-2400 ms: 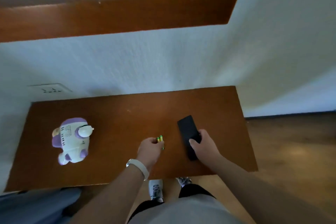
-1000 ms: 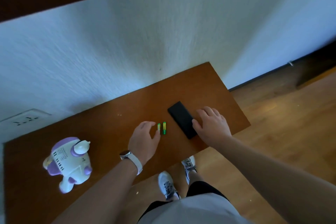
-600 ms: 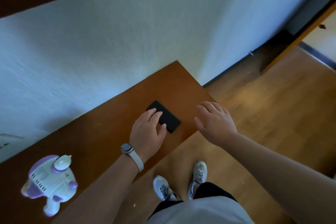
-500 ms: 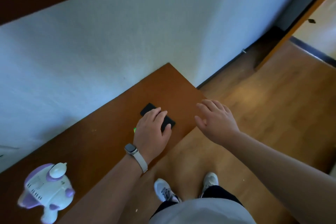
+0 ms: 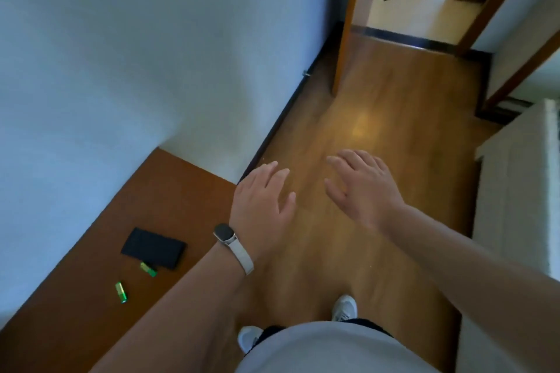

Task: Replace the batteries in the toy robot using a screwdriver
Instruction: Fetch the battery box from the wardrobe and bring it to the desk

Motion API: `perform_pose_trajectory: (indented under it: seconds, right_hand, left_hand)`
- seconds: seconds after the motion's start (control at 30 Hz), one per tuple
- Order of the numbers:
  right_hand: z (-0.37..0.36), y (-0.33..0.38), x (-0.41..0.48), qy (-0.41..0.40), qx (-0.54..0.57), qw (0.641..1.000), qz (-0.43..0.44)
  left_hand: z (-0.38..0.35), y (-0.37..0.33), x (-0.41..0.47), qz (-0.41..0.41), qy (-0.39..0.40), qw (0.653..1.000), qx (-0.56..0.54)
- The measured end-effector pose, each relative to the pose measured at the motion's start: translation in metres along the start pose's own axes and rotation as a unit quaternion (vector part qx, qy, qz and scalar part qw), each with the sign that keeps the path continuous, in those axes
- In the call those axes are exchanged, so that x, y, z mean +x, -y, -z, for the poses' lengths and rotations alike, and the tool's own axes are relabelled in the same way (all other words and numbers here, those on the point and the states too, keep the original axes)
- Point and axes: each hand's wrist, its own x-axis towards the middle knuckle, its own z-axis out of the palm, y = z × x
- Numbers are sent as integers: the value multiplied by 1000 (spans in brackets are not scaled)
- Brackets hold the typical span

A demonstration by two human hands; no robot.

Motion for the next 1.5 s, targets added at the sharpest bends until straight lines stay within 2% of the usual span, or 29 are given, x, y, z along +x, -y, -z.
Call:
perform_pose_trajectory:
  seconds: [0.33, 0.53, 0.73, 1.03, 1.3, 1.5]
  right_hand:
    - [46, -177, -65, -11, -15, 995, -97]
    - [70, -244, -97, -21, -3, 983, -181]
    - [80, -293, -102, -24, -6, 966, -256]
    - [86, -375, -26, -15, -21, 937, -348]
    - [117, -451, 75, -37, -22, 909, -414]
    - [133, -497, 109, -48, -6, 887, -459]
  left_hand:
    - [-69, -164, 94, -183, 30, 982, 47]
    - [-100, -234, 139, -288, 65, 953, 68]
    - [-129, -282, 188, -350, 75, 931, 76]
    - [-187, -321, 321, -421, 69, 904, 20]
    - [-215, -360, 472, -471, 98, 877, -1]
    - [-232, -399, 541, -475, 133, 869, -24]
